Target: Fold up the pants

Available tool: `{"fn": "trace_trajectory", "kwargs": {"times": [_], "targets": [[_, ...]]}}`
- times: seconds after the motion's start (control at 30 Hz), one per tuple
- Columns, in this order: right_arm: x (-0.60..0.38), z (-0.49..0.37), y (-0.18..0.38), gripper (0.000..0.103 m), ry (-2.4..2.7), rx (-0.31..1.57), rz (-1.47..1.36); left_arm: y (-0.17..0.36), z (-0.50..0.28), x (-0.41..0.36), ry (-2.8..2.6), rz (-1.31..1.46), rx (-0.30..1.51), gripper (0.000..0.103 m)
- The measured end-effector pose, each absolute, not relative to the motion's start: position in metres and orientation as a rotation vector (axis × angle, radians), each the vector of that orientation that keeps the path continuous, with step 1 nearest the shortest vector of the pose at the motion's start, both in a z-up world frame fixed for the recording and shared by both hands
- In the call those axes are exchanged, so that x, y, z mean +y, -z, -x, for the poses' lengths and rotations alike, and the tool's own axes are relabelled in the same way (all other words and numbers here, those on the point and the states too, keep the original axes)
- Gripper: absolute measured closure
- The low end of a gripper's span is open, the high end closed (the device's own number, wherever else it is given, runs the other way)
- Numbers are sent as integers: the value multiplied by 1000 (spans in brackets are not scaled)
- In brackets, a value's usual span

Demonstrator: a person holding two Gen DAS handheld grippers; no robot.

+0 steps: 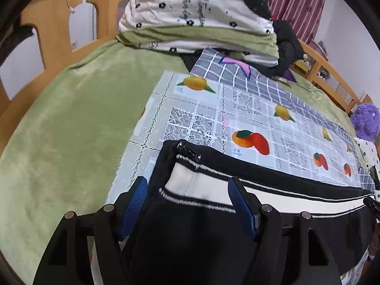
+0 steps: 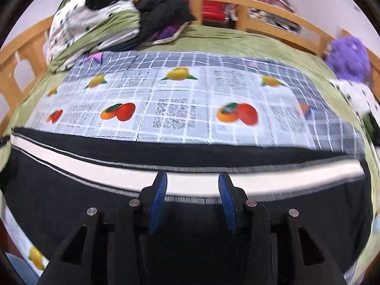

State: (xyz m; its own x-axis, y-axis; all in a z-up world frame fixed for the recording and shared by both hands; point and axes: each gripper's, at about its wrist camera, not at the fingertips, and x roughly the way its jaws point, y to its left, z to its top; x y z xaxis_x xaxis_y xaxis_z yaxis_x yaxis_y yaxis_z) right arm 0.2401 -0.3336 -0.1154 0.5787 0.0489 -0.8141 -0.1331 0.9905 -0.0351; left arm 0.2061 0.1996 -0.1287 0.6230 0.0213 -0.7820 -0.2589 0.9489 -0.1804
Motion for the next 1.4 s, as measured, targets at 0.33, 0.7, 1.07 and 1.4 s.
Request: {"fn": "trace_trajectory", "kwargs": {"times": [0.33,0.7,1.07,1.4], "targets": [[-313,-306,154,59,-285,1013,253,139,-234,203,-140,319,907,46],[-303,-294,146,100,-400,952,372,134,-228,208,-133,283,862,86],[-300,-320,178,93,-314,953,282,156,-246,210,-200,283,943,79],[-414,-288,143,71,15,881,183,125,-241,164,-116,164,866,40]]}}
